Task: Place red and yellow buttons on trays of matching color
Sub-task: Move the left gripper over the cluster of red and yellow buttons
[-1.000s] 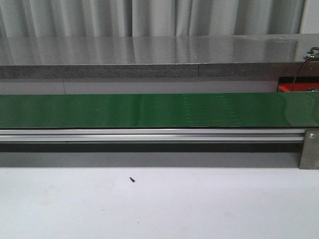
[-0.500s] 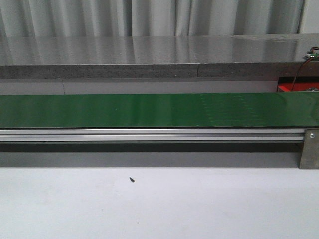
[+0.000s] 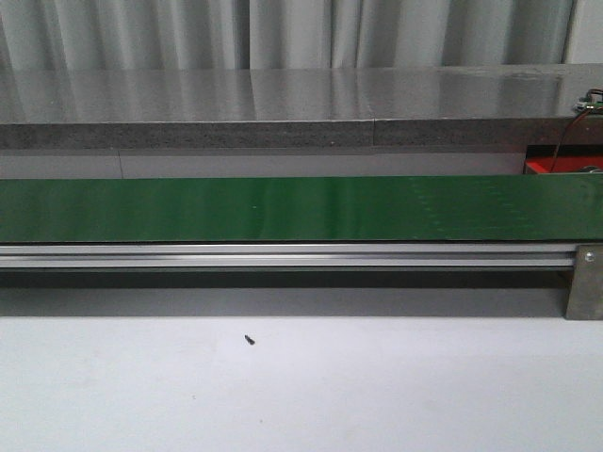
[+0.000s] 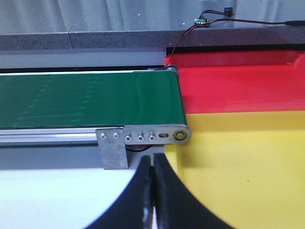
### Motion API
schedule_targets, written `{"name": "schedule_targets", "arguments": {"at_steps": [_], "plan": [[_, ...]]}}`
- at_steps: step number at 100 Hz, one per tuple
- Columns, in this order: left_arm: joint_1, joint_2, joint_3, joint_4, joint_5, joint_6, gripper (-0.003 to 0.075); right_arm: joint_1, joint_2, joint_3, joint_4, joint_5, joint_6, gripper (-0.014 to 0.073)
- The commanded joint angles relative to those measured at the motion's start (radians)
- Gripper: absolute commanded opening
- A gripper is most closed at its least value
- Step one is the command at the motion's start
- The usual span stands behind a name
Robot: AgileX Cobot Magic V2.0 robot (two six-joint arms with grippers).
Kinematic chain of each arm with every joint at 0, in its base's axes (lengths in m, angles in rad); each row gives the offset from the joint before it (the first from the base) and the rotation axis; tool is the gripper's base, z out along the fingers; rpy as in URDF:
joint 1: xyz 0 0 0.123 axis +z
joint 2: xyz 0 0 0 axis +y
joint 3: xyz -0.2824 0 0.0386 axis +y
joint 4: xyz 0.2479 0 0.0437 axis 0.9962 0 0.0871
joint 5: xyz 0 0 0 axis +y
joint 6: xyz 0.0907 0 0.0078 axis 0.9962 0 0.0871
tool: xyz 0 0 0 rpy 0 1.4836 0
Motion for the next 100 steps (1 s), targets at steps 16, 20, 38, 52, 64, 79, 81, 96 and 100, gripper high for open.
{"name": "schedule_targets", "arguments": {"at_steps": [16, 20, 38, 52, 64, 79, 81, 96, 100], "plan": [[-0.001, 0.2, -0.151, -0.025, 0.062, -0.011, -0.002, 0.001, -0.019, -0.019, -0.011, -0.081, 0.001, -0.0068], [-0.001, 0.218, -0.151, -0.03, 0.062, -0.011, -0.002, 0.001, -0.019, -0.019, -0.011, -0.081, 0.001, -0.0068], [-0.001, 0.28, -0.151, -0.033, 0.045, -0.011, -0.002, 0.001, -0.019, -0.019, -0.011, -0.081, 0.001, -0.0068], [-0.001, 0.309, -0.151, -0.033, 0.034, -0.011, -0.0019, 0.001, -0.019, -0.019, -0.011, -0.081, 0.001, -0.0068], [-0.001, 0.311, -0.151, -0.033, 0.03, -0.004, 0.001, 0.001, -0.019, -0.019, -0.011, -0.081, 0.001, -0.0068], [-0.001, 0.31, -0.151, -0.033, 0.016, 0.004, 0.0283, 0.001, -0.019, -0.019, -0.011, -0.081, 0.001, -0.0068], [-0.001, 0.31, -0.151, -0.033, 0.014, 0.004, 0.034, 0.001, -0.019, -0.019, -0.011, -0.081, 0.001, -0.0068], [-0.001, 0.31, -0.151, -0.031, 0.012, 0.004, 0.062, 0.001, -0.019, -0.019, -0.011, -0.081, 0.001, -0.0068], [-0.001, 0.31, -0.151, -0.028, 0.012, 0.004, 0.063, 0.001, -0.019, -0.019, -0.011, -0.081, 0.001, -0.0068]]}}
